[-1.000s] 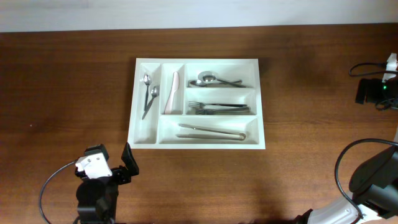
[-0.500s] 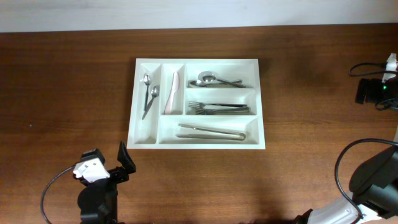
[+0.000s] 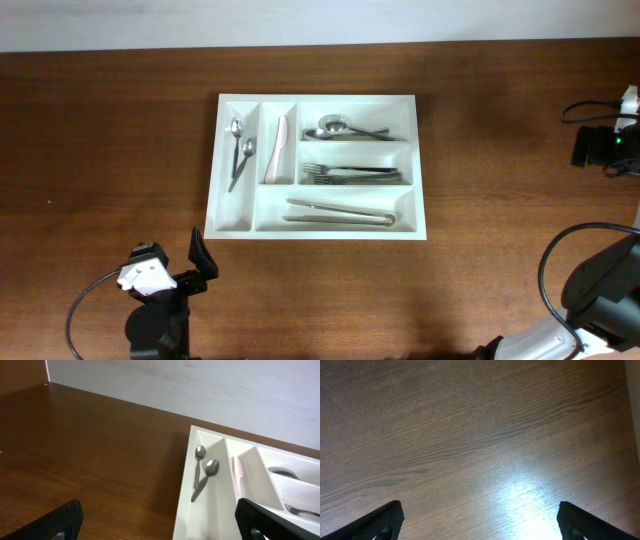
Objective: Pack container
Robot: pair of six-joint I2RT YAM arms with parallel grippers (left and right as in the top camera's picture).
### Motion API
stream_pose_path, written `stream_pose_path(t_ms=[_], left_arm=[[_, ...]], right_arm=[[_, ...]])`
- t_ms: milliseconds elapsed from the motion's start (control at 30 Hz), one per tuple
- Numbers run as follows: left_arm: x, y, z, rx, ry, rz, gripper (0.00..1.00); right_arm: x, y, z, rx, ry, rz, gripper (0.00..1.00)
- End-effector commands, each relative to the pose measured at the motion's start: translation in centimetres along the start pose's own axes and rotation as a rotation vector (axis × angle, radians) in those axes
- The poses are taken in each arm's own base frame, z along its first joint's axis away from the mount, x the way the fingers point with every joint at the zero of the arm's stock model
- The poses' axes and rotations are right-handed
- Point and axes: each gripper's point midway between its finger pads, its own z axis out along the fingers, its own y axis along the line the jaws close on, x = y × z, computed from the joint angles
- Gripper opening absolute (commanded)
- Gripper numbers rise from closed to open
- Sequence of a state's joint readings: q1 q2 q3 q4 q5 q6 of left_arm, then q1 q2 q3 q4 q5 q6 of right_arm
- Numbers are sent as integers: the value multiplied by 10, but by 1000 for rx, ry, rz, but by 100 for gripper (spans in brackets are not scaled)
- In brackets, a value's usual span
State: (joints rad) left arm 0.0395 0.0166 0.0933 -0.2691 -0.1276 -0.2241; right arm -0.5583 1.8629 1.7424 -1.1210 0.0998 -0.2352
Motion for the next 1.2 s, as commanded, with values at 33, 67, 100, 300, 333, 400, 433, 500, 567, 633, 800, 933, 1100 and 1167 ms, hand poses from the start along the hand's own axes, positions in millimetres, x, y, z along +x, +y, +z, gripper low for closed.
stream_pose_path(t_ms=[33,67,100,300,333,400,433,500,567,633,800,933,1100,1167], left_arm=[[3,-8,0,41,5,25,99],[4,-9,0,43,5,25,99],[4,-9,0,43,6,25,99],[4,-9,0,43,6,25,99],[4,-9,0,43,6,25,99],[4,-9,0,45,6,25,99],[4,-9,0,41,5,26,99],[4,-8,0,39,4,92,99],[4,-8,0,40,2,163,99],[4,-9,0,45,3,193,99],[4,-11,0,58,4,193,99],[4,-11,0,58,4,193,99],[4,-11,0,58,4,193,99],[4,-11,0,58,4,193,99]], right_arm=[[0,0,0,4,1,3,99],[0,0,0,4,1,3,99],[0,0,0,4,1,3,99],[0,0,0,4,1,3,99],[0,0,0,4,1,3,99],[0,0,0,4,1,3,99],[0,0,0,4,1,3,99],[0,0,0,4,1,3,99],[0,0,0,4,1,3,99],[0,0,0,4,1,3,99],[0,0,0,4,1,3,99],[0,0,0,4,1,3,99],[0,0,0,4,1,3,99],[0,0,0,4,1,3,99]])
